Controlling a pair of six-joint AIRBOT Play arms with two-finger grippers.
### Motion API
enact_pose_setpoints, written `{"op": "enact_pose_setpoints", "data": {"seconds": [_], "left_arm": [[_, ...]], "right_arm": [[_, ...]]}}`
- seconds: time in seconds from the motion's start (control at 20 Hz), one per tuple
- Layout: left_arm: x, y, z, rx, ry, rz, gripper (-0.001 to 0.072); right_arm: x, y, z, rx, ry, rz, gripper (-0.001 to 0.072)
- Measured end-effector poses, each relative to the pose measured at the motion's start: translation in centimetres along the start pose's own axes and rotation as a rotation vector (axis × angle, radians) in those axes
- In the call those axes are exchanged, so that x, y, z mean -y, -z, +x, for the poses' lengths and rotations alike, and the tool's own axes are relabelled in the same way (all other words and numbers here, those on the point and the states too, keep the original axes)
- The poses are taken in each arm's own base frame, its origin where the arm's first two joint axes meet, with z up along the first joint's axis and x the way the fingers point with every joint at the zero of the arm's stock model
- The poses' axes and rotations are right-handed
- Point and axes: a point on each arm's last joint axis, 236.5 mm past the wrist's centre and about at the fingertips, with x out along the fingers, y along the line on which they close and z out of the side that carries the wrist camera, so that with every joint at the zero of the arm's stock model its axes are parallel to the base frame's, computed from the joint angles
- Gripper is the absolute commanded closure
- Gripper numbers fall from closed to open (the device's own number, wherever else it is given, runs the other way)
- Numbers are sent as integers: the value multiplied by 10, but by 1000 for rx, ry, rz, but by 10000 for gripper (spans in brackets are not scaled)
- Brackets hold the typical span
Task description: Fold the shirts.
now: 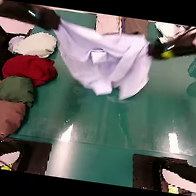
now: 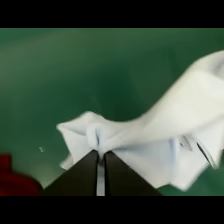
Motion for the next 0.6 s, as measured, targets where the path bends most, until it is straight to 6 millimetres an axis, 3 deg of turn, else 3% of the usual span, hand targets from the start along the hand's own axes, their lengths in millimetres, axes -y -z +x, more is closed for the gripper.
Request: {"op": "enact_pose_setpoints", "data": {"seconds": [0.15,0.3,0.45,0.6], "left_arm": [[9,-49,-96,237,-3,23,683],[18,-73,-168,410,7,32,682],[23,-82,-205,499,15,37,682],[23,-77,-204,484,18,36,682]], "right_arm": [[-5,-43,-101,223,6,-32,700],[-11,-58,-181,380,6,-53,700],[-13,-59,-227,466,13,-62,700],[-14,-56,-236,465,9,-66,700]]}}
